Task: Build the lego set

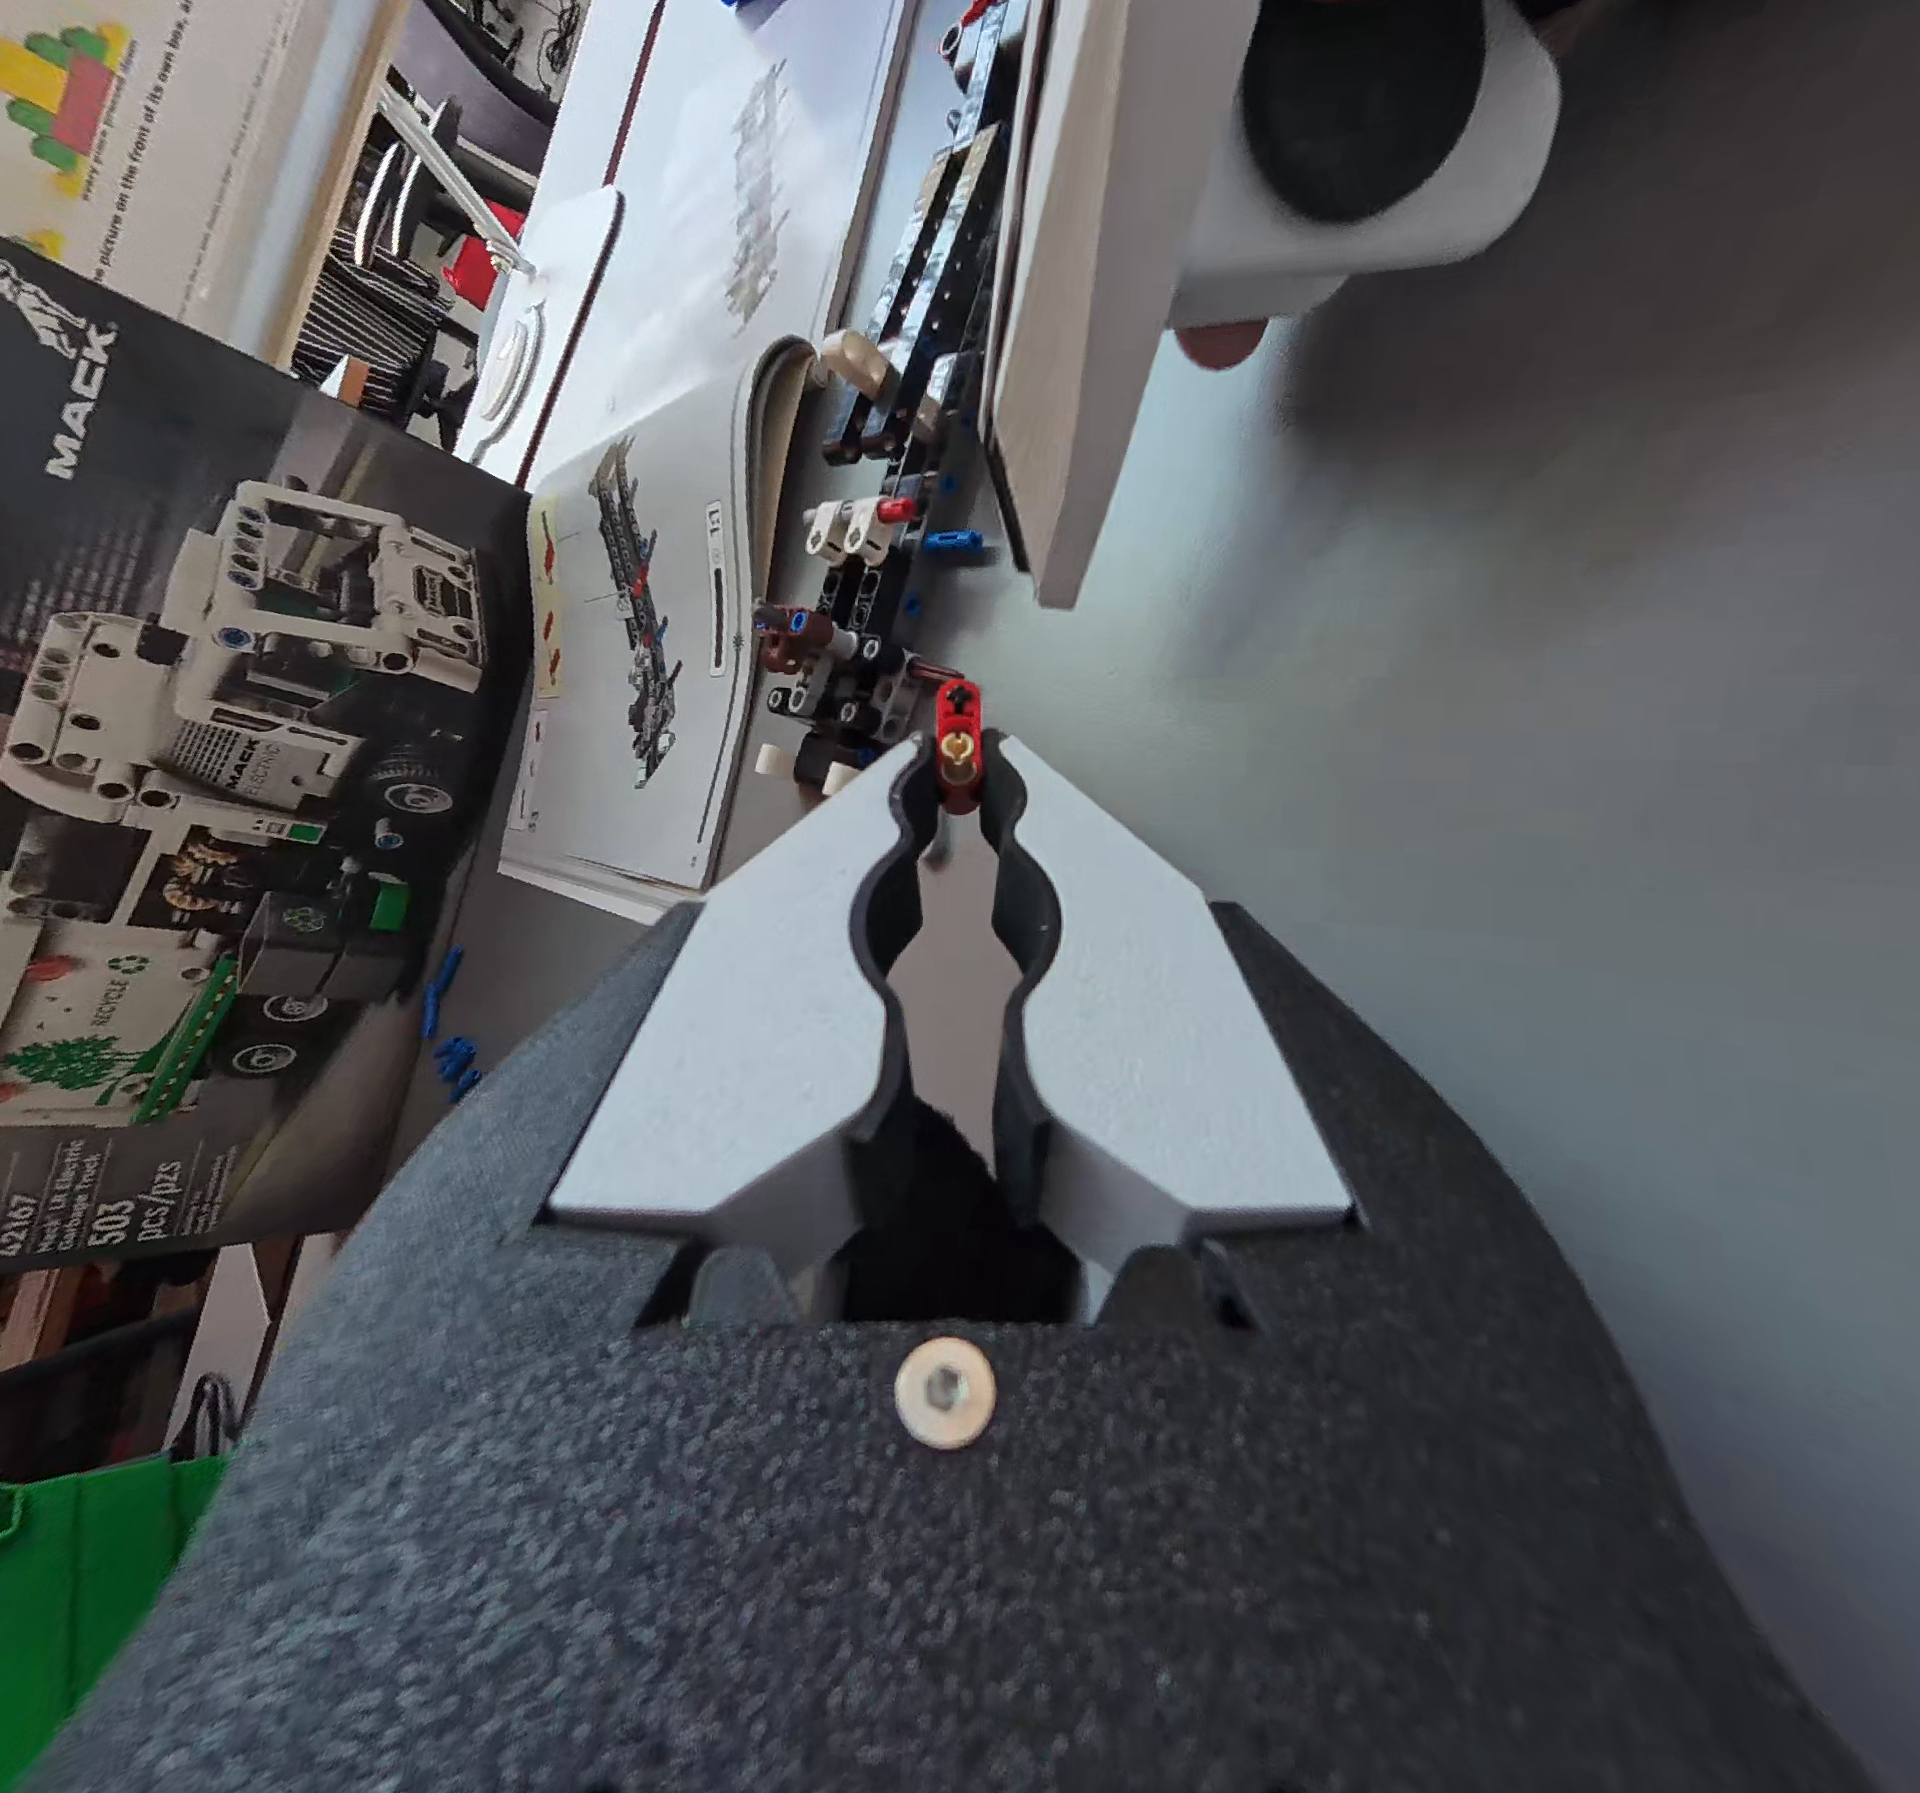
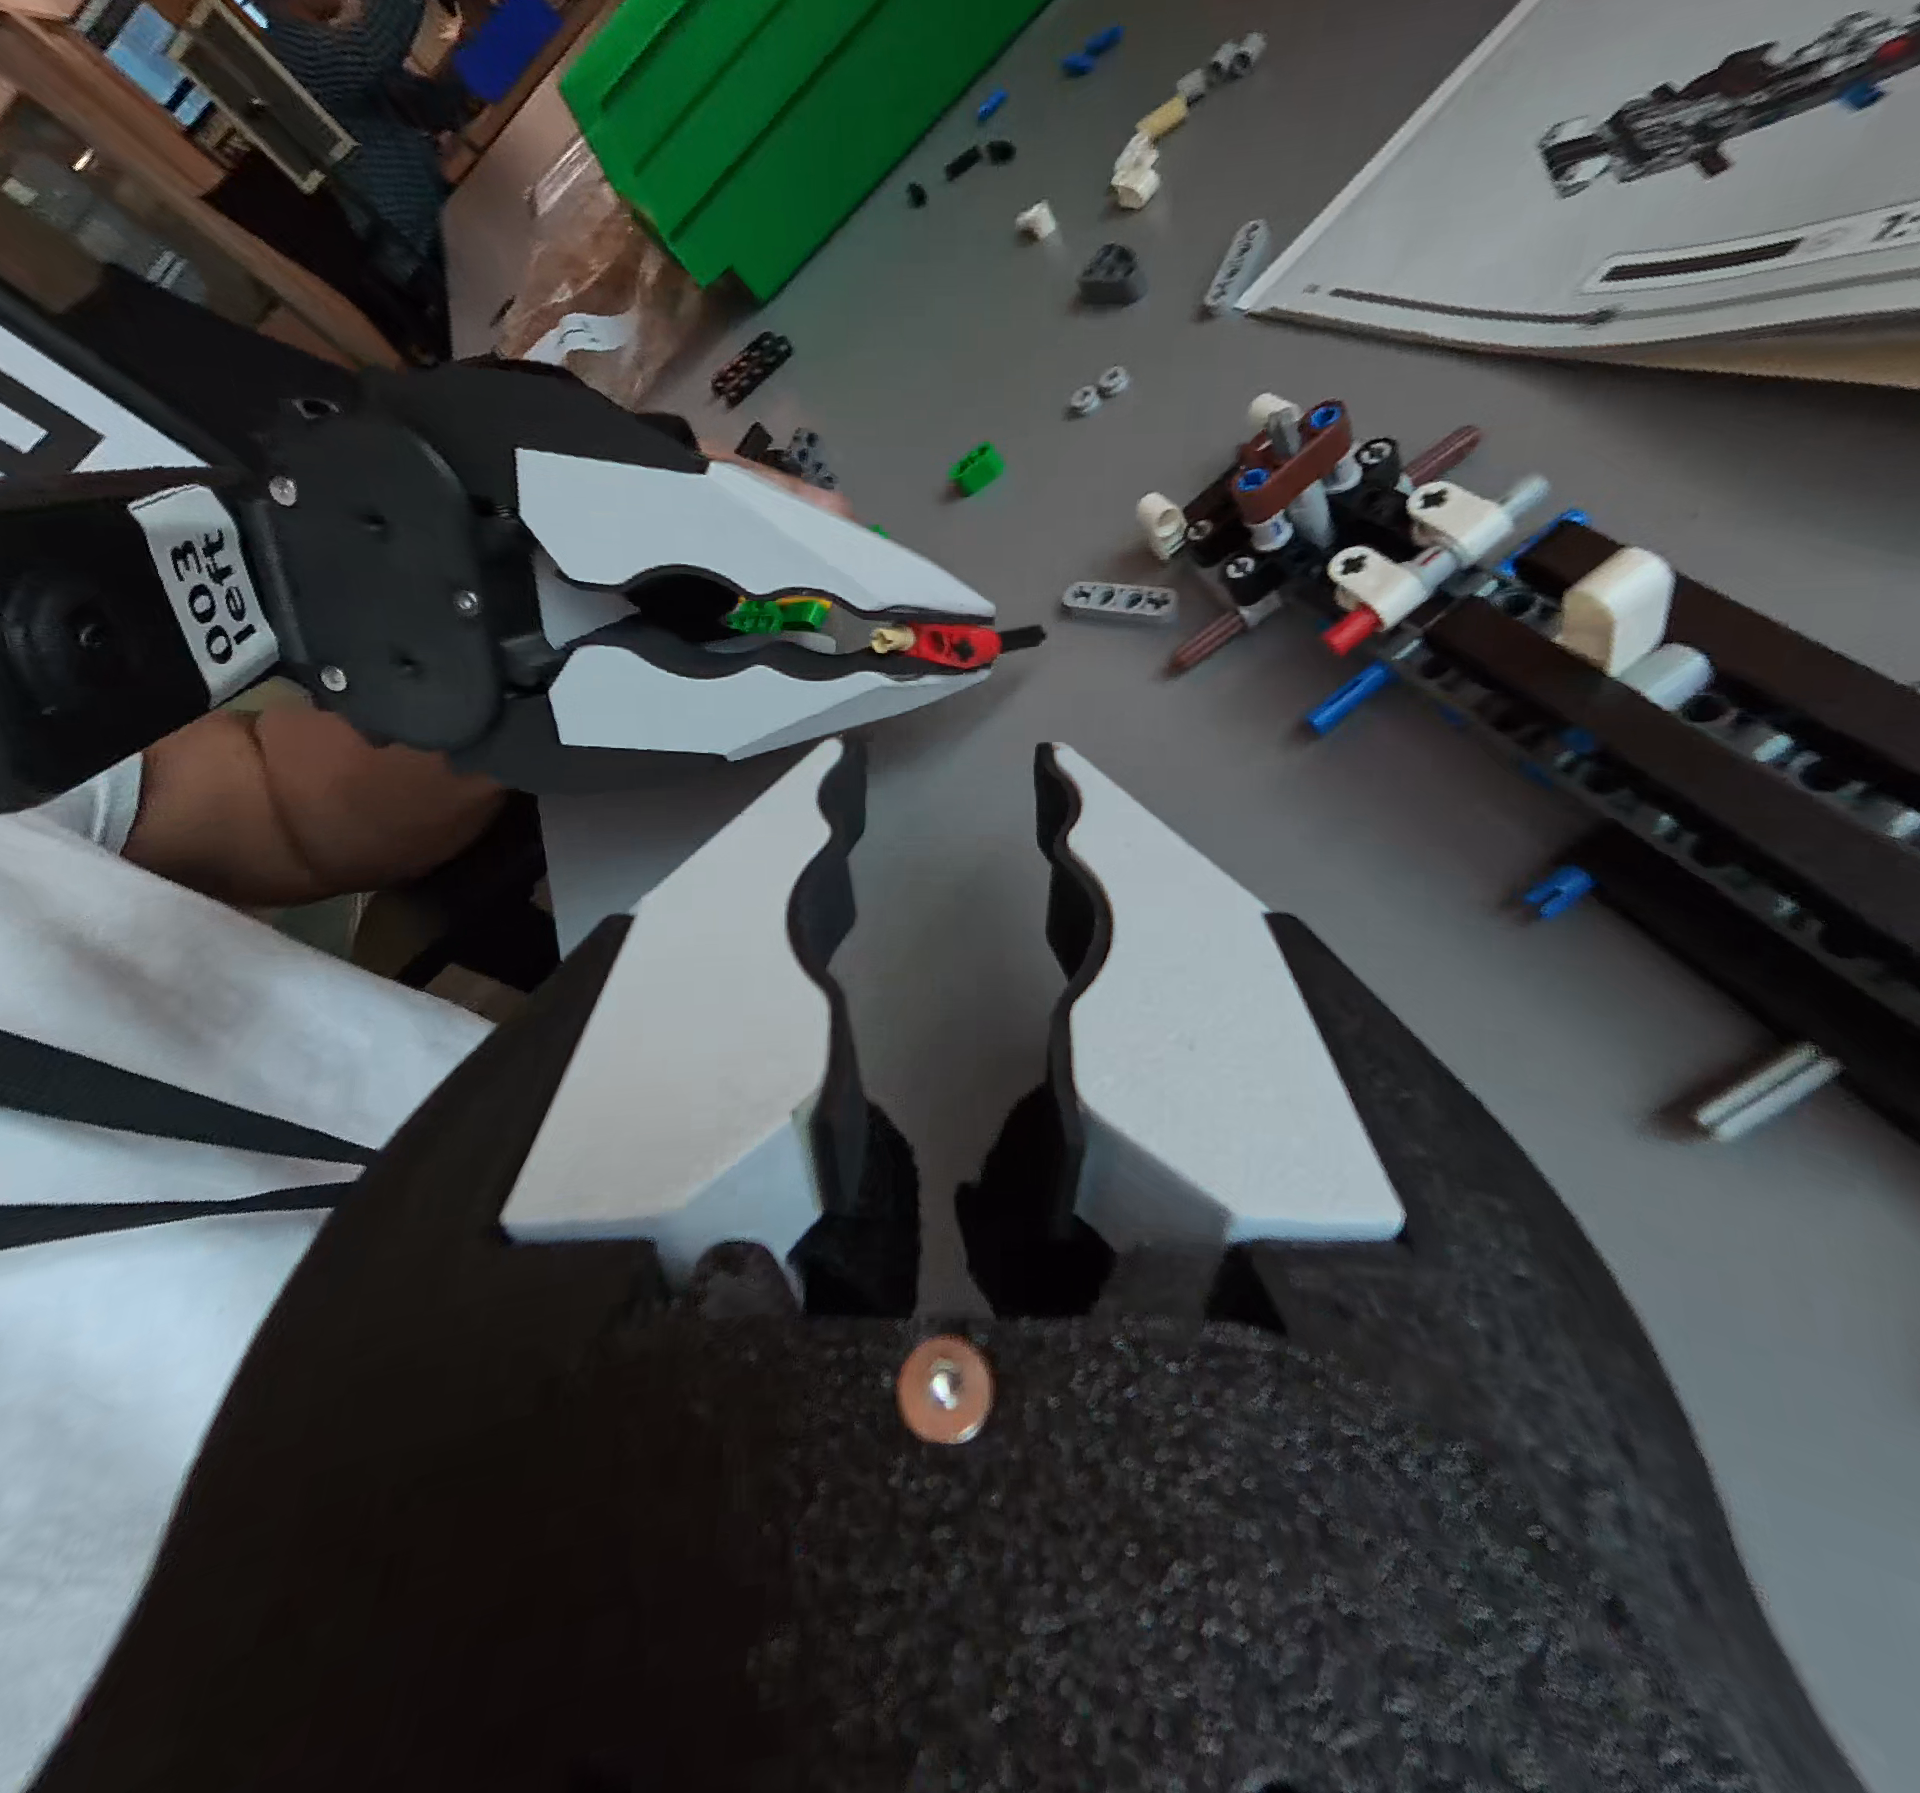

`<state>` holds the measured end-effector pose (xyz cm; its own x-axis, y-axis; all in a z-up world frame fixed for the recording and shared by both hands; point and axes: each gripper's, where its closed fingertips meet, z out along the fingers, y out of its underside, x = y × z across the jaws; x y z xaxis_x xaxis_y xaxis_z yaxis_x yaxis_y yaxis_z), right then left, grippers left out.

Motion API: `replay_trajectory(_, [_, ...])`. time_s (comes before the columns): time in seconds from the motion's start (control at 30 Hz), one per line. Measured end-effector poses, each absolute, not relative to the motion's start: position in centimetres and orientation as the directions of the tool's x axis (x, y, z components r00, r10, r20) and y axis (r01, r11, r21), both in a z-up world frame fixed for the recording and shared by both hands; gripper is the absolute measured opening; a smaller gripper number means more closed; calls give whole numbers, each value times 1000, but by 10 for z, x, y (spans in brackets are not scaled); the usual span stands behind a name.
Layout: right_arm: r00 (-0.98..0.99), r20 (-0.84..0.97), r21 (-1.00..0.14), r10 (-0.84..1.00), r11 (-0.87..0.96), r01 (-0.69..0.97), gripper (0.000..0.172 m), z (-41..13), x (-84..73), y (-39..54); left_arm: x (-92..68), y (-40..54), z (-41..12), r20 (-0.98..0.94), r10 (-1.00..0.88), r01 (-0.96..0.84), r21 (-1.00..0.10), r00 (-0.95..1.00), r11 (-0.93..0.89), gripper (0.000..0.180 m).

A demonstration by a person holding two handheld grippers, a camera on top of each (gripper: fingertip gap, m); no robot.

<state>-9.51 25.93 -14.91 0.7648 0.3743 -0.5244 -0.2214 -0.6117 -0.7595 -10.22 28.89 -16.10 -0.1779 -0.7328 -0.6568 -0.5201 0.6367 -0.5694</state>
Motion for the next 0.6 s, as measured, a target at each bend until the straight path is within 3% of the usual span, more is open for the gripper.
replay_trajectory(0.13, [781, -474, -785, 407, -598, -165, 13, -148, -99, 262, -100, 275, -170, -592, -772, -517, -598, -230, 613, 6])
replay_trajectory(0.23, [837, -321, -830, 444, -557, -23, 0, -151, -94, 263, -99, 263, -168, -478, -843, -507, -677, -247, 533, 6])
replay_trajectory(0.43, [825, 6, -868, 565, -407, 285, 0, -151, -103, 261, -99, 260, -167, -238, -933, -542, -763, -270, 352, 6])
replay_trajectory(0.6, [814, -17, -887, 581, -384, 256, 0, -146, -95, 265, -97, 262, -169, 38, -960, -617, -773, -277, 148, 6])
